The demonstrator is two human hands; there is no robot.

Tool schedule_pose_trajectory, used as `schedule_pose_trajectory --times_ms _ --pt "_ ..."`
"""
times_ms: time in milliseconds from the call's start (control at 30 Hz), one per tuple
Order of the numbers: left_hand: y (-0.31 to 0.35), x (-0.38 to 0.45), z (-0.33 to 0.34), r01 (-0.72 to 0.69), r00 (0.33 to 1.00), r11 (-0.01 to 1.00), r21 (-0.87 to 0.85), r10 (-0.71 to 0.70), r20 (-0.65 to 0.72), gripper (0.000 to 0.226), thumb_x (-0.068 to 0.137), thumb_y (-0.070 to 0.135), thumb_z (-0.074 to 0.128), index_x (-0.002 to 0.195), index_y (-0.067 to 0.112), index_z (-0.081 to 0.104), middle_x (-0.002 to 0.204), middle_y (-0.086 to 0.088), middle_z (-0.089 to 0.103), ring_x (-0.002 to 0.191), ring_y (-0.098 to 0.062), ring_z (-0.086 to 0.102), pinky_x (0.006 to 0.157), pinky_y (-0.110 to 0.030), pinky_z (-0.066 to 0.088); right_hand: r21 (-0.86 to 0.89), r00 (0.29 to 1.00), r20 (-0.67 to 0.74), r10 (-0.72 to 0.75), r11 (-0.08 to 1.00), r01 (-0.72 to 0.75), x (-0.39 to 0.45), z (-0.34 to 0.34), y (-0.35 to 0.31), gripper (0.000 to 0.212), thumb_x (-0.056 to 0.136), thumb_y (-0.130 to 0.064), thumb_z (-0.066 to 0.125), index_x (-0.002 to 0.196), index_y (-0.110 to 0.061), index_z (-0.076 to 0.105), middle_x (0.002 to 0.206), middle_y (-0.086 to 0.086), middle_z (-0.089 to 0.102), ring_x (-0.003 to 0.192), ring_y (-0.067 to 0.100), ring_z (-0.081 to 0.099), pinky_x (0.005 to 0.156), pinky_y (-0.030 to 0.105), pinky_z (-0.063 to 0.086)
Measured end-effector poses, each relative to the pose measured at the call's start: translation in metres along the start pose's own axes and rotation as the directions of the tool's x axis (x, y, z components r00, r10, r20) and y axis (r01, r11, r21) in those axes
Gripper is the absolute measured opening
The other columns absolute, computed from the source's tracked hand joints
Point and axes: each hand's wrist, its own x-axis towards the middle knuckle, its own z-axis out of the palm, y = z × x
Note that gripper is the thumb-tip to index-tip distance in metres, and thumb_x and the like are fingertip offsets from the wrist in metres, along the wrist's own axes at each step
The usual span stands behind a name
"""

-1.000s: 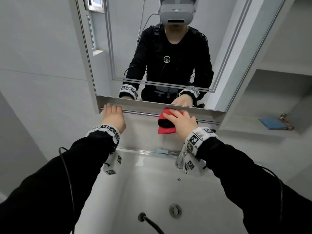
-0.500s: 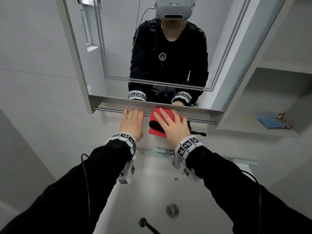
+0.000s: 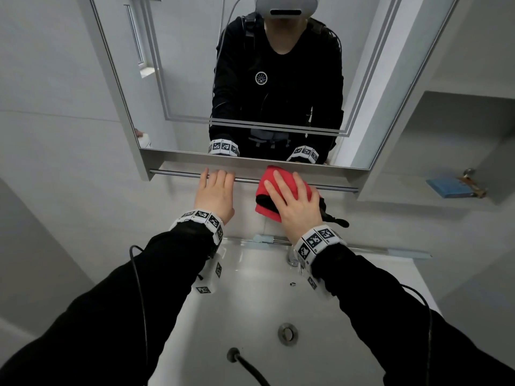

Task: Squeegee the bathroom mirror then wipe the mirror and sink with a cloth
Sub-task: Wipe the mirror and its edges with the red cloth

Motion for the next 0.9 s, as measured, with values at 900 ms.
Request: schedule_pose_trajectory --times_ms 900 --pt "0.113 0.009 -0.014 -0.102 0.993 0.994 -0.036 0.104 0.064 0.092 0.075 0.017 0.056 0.150 0.015 0.002 0.156 -0.004 0.013 0.147 -0.025 0.001 0.111 -0.064 -0.005 0.222 0.825 0.184 0.534 0.795 -0.565 -0.034 -0.010 0.059 0.063 0.093 -0.005 0.041 0.149 -0.020 0.017 0.158 -0.010 0.006 0.136 0.036 0.016 0.091 0.050 0.036"
